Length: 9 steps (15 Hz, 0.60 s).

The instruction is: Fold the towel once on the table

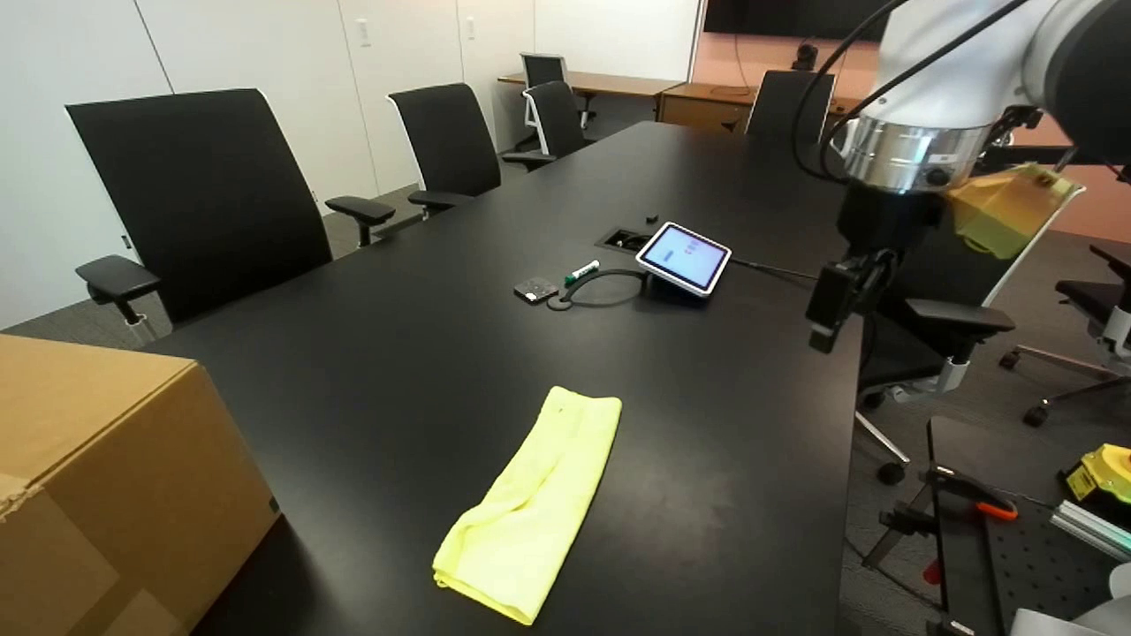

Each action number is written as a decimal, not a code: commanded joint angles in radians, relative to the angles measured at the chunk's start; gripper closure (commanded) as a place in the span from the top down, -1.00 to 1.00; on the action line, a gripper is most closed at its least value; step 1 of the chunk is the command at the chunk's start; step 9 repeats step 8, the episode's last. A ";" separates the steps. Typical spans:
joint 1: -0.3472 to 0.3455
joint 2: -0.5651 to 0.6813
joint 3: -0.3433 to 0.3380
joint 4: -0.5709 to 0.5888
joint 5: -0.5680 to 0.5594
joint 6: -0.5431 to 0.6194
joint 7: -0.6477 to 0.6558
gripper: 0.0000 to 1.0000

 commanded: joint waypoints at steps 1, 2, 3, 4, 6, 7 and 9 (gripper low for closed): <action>-0.058 -0.177 -0.086 -0.103 -0.068 0.031 -0.269 1.00; -0.098 -0.191 -0.079 -0.105 -0.059 0.043 -0.348 1.00; -0.072 -0.195 -0.138 -0.091 -0.064 0.040 -0.420 1.00; -0.100 -0.201 -0.137 -0.083 -0.032 0.040 -0.504 1.00; -0.126 -0.178 -0.101 -0.074 -0.025 0.015 -0.452 1.00; -0.129 -0.185 -0.110 -0.075 -0.025 0.015 -0.479 1.00; -0.129 -0.187 -0.113 -0.075 -0.026 0.015 -0.491 1.00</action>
